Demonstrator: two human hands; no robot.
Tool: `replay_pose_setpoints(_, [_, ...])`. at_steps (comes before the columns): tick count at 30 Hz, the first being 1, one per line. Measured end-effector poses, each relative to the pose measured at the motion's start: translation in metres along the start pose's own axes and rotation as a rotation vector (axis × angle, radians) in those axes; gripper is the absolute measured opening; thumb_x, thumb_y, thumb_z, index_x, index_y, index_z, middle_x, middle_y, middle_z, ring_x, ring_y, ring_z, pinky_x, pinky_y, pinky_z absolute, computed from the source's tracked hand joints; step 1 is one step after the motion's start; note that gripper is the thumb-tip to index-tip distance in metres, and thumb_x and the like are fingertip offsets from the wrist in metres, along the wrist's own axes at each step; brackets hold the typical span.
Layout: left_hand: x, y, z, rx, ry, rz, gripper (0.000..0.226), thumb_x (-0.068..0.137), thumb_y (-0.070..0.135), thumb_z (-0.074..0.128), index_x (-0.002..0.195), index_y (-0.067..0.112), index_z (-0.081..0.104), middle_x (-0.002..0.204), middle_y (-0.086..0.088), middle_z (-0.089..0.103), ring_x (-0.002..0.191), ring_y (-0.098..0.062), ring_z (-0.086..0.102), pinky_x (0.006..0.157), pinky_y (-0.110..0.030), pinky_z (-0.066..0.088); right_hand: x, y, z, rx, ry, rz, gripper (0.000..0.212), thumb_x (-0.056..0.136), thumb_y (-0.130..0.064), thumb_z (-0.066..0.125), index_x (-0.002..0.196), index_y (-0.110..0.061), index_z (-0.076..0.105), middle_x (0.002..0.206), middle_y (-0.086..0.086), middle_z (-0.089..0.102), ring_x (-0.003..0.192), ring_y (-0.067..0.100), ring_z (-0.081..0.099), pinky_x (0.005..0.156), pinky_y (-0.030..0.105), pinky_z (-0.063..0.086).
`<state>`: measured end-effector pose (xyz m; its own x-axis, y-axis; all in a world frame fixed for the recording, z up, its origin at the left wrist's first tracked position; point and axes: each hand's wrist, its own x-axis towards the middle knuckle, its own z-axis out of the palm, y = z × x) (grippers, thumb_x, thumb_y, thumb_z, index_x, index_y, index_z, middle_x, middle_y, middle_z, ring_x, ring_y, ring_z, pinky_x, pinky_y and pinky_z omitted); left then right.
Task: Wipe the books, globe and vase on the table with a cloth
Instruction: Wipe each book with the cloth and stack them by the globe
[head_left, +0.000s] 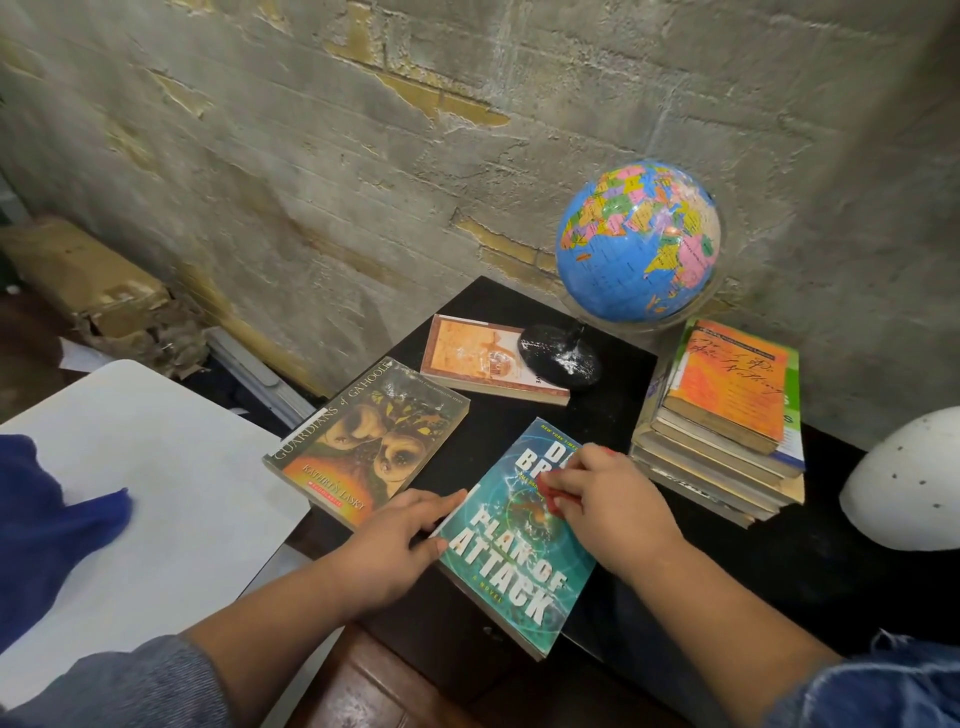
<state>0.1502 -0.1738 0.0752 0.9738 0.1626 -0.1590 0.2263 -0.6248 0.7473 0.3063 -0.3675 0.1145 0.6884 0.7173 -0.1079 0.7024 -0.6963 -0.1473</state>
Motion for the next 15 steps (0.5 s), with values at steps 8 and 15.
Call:
replay_pose_setpoints(8, [0.001, 0.0, -0.001, 0.0, -0.018, 0.001, 0.053, 0.097, 0.022, 0.05, 0.144, 0.037, 0.03, 0.125, 0.015, 0.038, 0.114, 0.001, 0.037, 0.095, -0.009, 0.026, -0.006, 0.003, -0.001, 0.082, -0.017, -0.008, 0.029, 0.093, -0.038, 0.057, 0.121, -0.043, 0.062, 0.107, -0.019, 0.045, 0.105, 0.006, 0.043, 0.087, 0.02, 0.038])
replay_pose_setpoints(15, [0.001, -0.003, 0.0, -0.012, -0.016, 0.004, 0.053, 0.096, 0.022, 0.051, 0.143, 0.039, 0.032, 0.125, 0.015, 0.04, 0.114, 0.0, 0.041, 0.1, -0.014, 0.031, -0.015, 0.001, 0.003, 0.179, 0.021, 0.09, 0.025, 0.091, -0.039, 0.059, 0.115, -0.043, 0.065, 0.101, -0.018, 0.043, 0.1, 0.002, 0.049, 0.079, 0.016, 0.039])
